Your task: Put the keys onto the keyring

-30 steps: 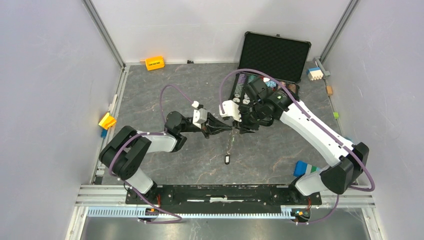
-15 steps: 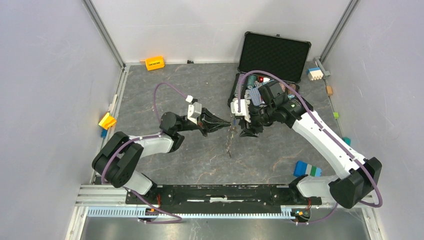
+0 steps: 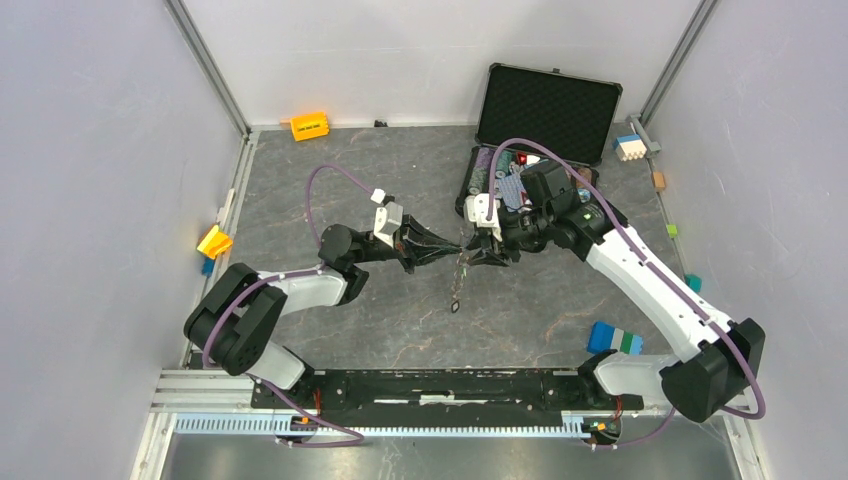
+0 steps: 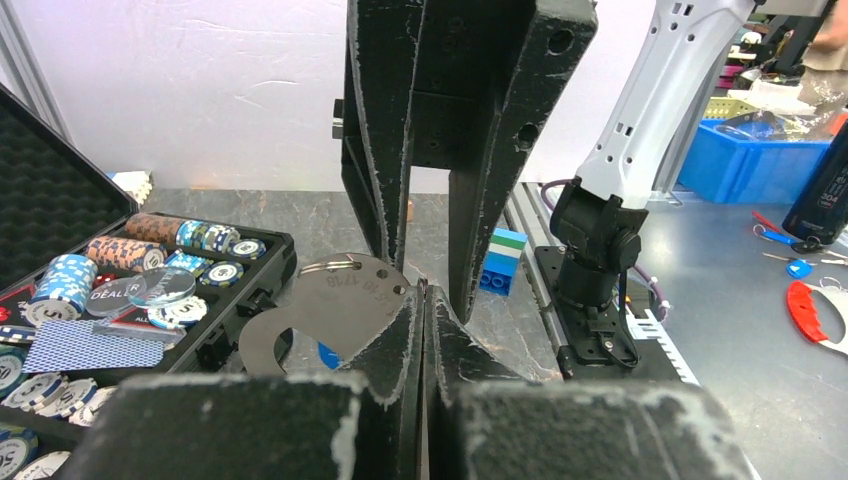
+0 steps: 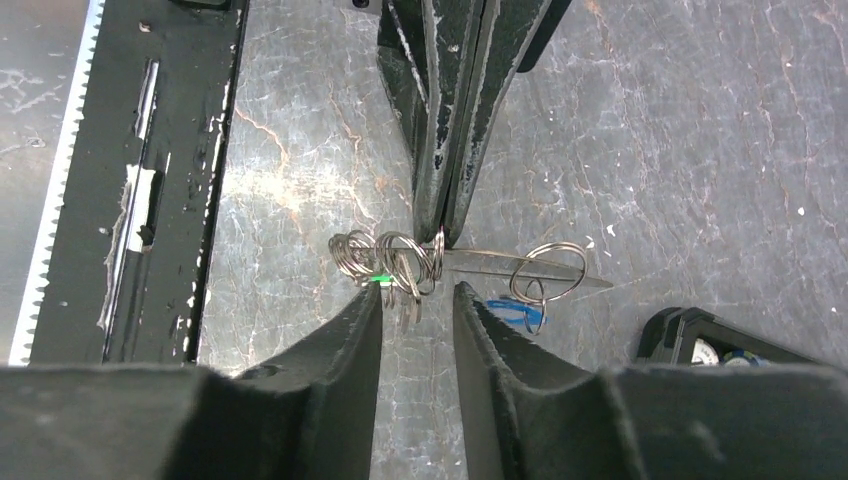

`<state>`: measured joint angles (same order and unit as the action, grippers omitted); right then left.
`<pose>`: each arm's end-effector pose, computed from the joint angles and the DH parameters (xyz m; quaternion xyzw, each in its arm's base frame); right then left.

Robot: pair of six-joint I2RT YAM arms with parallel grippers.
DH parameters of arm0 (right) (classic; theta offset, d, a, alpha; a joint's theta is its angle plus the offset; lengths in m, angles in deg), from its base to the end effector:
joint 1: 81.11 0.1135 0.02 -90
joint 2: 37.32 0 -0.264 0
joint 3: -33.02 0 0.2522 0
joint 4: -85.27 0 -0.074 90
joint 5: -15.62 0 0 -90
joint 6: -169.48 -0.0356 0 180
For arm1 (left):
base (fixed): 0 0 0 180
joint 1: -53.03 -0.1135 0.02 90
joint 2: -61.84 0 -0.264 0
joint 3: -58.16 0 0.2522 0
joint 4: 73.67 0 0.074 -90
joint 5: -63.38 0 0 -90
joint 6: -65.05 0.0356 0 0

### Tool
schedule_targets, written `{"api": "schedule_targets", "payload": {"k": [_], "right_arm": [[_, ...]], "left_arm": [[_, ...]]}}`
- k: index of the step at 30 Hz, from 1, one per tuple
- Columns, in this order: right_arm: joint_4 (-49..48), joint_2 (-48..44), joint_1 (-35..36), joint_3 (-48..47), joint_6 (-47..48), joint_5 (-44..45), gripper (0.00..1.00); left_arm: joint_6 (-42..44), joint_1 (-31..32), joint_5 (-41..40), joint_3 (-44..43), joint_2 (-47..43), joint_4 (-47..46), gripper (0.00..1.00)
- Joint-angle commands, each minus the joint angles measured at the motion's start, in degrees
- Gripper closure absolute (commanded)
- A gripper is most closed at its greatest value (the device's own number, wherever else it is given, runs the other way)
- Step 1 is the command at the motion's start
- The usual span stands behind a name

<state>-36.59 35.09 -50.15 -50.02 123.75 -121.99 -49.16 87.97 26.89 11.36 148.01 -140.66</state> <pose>0.2045 0.1534 0.3394 -0.6363 0.5862 0.3352 0.3729 0.2145 -0.1848 0.2611 0.4267 0.4244 -0.5798 0.5493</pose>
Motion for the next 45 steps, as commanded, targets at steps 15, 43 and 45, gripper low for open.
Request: {"api": "schedule_targets", "payload": {"k": [15, 43, 45], "right_arm": [[-1.96, 0.64, -1.25, 2.33, 0.30, -4.23, 1.00], [-7.09, 1.71, -1.17, 3.81, -5.71, -6.05, 0.80], [-7.50, 1.47, -1.17, 4.13, -6.01, -5.82, 0.79]], "left_arm": [[-2.96, -0.07, 1.16, -0.21, -1.16, -7.30, 0.98], [-3.90, 0.70, 0.98, -0.70, -0.92, -8.11, 0.98], [-4.00, 0.66, 0.98, -0.65, -0.95, -8.11, 0.98]]}}
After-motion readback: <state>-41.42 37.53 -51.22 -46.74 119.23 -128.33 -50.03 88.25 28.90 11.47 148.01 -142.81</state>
